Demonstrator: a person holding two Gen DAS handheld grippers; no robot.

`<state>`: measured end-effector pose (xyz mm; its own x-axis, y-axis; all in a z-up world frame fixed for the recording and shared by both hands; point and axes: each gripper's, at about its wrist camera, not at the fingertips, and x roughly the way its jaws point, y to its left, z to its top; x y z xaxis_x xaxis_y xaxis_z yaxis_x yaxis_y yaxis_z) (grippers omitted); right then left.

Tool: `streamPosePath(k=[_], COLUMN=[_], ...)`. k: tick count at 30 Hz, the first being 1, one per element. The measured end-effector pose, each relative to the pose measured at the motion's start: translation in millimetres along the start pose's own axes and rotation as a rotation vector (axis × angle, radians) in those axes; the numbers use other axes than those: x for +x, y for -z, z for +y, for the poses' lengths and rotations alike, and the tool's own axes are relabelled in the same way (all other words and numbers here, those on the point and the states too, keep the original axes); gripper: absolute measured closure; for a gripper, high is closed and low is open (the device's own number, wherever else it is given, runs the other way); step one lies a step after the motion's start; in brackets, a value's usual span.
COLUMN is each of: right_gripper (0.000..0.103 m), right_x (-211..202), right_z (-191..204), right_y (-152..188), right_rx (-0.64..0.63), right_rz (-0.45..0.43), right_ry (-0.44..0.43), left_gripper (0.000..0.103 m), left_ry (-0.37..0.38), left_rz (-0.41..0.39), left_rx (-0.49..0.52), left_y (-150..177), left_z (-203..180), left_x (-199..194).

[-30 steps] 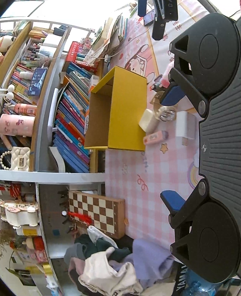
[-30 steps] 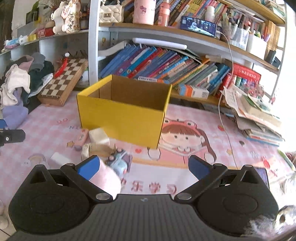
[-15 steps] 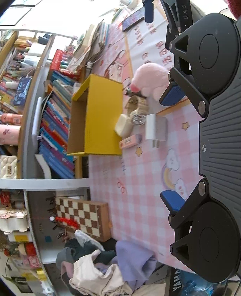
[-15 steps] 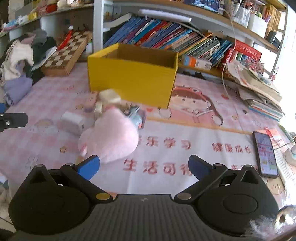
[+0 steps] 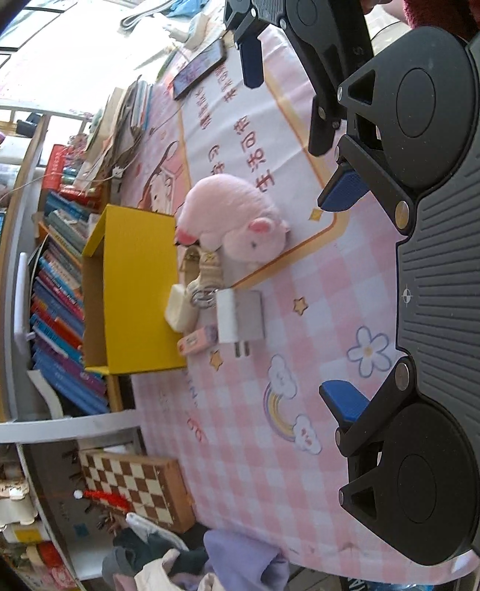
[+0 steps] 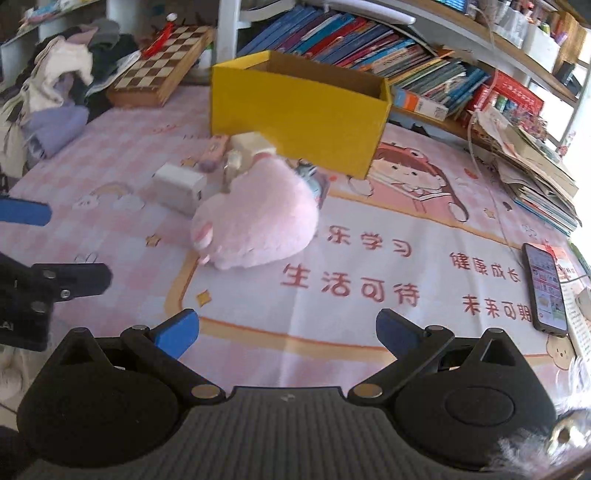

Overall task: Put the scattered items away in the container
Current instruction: 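Withdraw both tools from the yellow box back over the table, then grasp the pink plush pig with the right gripper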

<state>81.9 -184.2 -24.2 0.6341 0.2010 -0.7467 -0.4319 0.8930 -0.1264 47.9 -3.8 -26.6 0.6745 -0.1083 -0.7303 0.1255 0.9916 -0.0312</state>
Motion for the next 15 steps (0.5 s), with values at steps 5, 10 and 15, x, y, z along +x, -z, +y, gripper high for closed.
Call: streamPosePath(k=[5, 10, 15], right_gripper=[0.000, 0.000, 0.002], right_x=[-1.1, -1.6, 1.0], right_z=[-1.1, -4.0, -7.3], right_y=[2.4, 2.0, -2.4], right_rx=[0.011, 0.024, 0.031], right_rz=[0.000, -0.011, -0.015], right_ry=[0.003, 0.002, -0.016], left_gripper=[0.004, 0.004, 0.004], left_ry=[0.000, 0.011, 0.009], left_rz=[0.012, 0.001, -0.004], left_rx=[-0.007, 0.004, 0.023], left_y=[1.6, 0.3, -1.9], left_z=[0.1, -2.4, -4.5], left_x=[1.5, 0.2, 3.0])
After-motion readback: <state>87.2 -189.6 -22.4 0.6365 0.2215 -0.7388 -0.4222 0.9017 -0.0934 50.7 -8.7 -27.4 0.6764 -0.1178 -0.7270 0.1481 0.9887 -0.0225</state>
